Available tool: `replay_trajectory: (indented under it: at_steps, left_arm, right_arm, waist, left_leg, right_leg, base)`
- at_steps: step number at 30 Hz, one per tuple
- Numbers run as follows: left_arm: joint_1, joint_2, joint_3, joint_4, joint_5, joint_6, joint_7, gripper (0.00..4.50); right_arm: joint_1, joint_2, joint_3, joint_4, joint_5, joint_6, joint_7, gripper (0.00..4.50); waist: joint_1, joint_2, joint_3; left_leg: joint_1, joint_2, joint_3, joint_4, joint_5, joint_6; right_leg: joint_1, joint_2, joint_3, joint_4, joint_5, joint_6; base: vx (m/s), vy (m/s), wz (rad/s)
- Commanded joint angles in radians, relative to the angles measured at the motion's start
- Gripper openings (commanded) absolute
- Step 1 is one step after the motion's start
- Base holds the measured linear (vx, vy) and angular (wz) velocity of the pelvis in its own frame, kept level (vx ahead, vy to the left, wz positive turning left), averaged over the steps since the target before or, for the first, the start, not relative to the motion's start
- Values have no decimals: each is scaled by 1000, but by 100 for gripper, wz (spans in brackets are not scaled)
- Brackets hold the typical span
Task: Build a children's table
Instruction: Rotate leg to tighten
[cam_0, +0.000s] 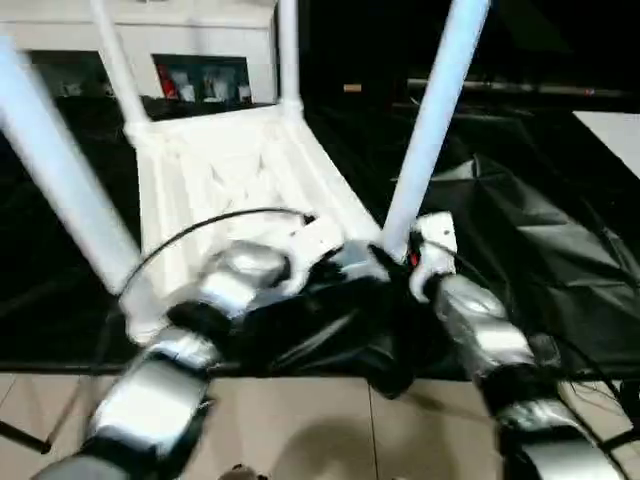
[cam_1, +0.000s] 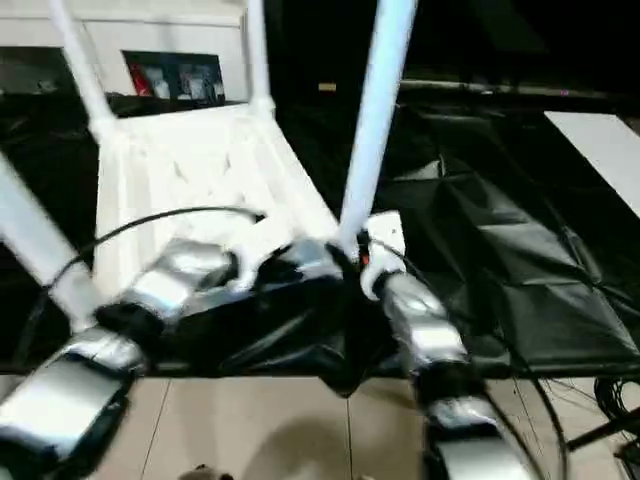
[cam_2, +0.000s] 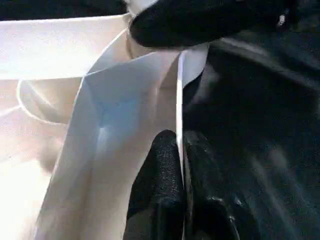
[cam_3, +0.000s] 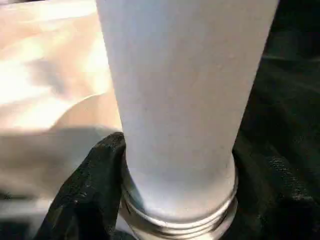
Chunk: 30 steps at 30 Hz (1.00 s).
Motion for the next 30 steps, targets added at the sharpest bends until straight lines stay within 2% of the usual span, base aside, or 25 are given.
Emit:
replay_trajectory:
  at_steps: [1, 3, 5, 9, 10, 12, 14, 15, 16, 17, 18, 20, 21, 23, 24, 27, 30]
  left_arm:
    - [-55, -31, 65, 29, -20, 3, 187, 0]
    - [-67, -46, 72, 46, -16, -2, 235, 0]
    - [-77, -57, 73, 68, -14, -4, 234, 0]
    - [-81, -54, 65, 95, 1, -31, 211, 0]
    - [-79, -52, 62, 97, 2, -34, 203, 0]
    - [-69, -41, 55, 98, 3, -40, 183, 0]
    - [-57, -30, 52, 90, -2, -46, 156, 0]
    - [-49, -21, 47, 82, -1, -57, 136, 0]
    - [-41, -14, 45, 72, -3, -63, 122, 0]
    - [-38, -10, 45, 68, -3, -67, 116, 0]
    - [-27, 1, 41, 53, -5, -78, 83, 0]
    - [-19, 9, 39, 44, -7, -89, 54, 0]
    - [-1, 27, 32, 19, -12, -105, -6, 0]
    - [23, 48, 19, -13, -18, -134, -87, 0]
    - [46, 68, 4, -46, -26, -155, -160, 0]
    - [100, 113, -31, -138, -48, -176, -306, 0]
    - [123, 133, -37, -182, -65, -170, -363, 0]
  right_arm:
    - [-12, 54, -16, 71, 8, 20, -115, 273]
    - [-40, 79, -23, 106, 6, 10, -168, 273]
    - [-61, 96, -20, 132, -11, -10, -186, 273]
    - [-78, 108, -7, 129, -29, -41, -133, 273]
    - [-78, 107, -8, 125, -26, -47, -121, 328]
    - [-77, 91, -16, 112, -20, -68, -104, 342]
    - [-74, 62, -9, 91, -28, -69, -82, 348]
    - [-70, 41, -3, 73, -30, -63, -63, 362]
    - [-64, 20, 3, 51, -31, -58, -38, 386]
    - [-61, 9, 4, 42, -31, -59, -22, 387]
    - [-47, -18, 19, 12, -26, -36, 43, 387]
    - [-36, -40, 32, -10, -26, -20, 98, 397]
    - [-12, -89, 61, -42, -42, -7, 177, 397]
    - [13, -136, 83, -73, -49, -3, 263, 397]
    - [29, -167, 91, -91, -47, -16, 321, 397]
    - [66, -229, 104, -155, 10, 28, 480, 397]
    - [80, -261, 119, -184, 13, 41, 540, 397]
  waist:
    - [-6, -4, -68]
    - [-6, -6, -72]
    - [-5, -5, -74]
    - [0, -5, -77]
    - [1, -6, -77]
    - [1, -5, -74]
    - [-4, -3, -72]
    - [-9, -7, -73]
    - [-8, -8, -73]
    - [-7, -8, -71]
    - [-7, -10, -72]
    - [-7, -9, -73]
    - [-4, -11, -72]
    - [2, -12, -71]
    - [4, -10, -72]
    - [5, -8, -69]
    - [12, -3, -70]
  left_leg:
    - [23, 20, -13, -72, -294, -12]
    - [16, 20, -13, -72, -271, -4]
    - [13, 17, -10, -69, -246, 9]
    - [10, 17, -8, -66, -202, 40]
    - [10, 16, -8, -65, -202, 44]
    - [11, 18, -8, -67, -217, 48]
    - [8, 17, -10, -70, -247, 44]
    - [0, 16, -14, -72, -241, 39]
    - [3, 17, -13, -71, -239, 39]
    - [10, 18, -9, -69, -249, 42]
    - [7, 17, -10, -68, -242, 50]
    - [7, 18, -9, -67, -227, 58]
    - [8, 19, -8, -66, -222, 65]
    - [8, 20, -7, -65, -216, 74]
    - [10, 21, -7, -65, -214, 73]
    - [10, 27, -7, -68, -236, 77]
    - [15, 33, -6, -70, -254, 57]
  right_leg:
    - [34, -55, 44, -89, -390, -168]
    - [42, -55, 45, -80, -317, -178]
    - [44, -54, 46, -75, -262, -188]
    - [51, -53, 46, -65, -179, -212]
    - [51, -53, 46, -66, -176, -215]
    - [51, -54, 45, -69, -199, -217]
    - [53, -55, 44, -72, -244, -206]
    - [60, -55, 42, -72, -260, -193]
    - [58, -54, 41, -75, -266, -189]
    - [51, -53, 44, -78, -270, -189]
    - [56, -53, 43, -75, -265, -193]
    - [54, -53, 44, -73, -246, -199]
    - [54, -53, 44, -75, -243, -205]
    - [55, -54, 46, -75, -242, -206]
    - [52, -55, 46, -74, -243, -211]
    - [51, -54, 46, -73, -252, -218]
    - [45, -52, 46, -71, -259, -224]
  base:
    - [0, 0, 0]
    - [0, 0, 0]
    - [0, 0, 0]
    - [0, 0, 0]
    - [0, 0, 0]
    - [0, 0, 0]
    - [0, 0, 0]
    - [0, 0, 0]
    - [0, 0, 0]
    - [0, 0, 0]
    - [0, 0, 0]
    - [0, 0, 0]
    - [0, 0, 0]
    - [0, 0, 0]
    - [0, 0, 0]
    - [0, 0, 0]
    - [0, 0, 0]
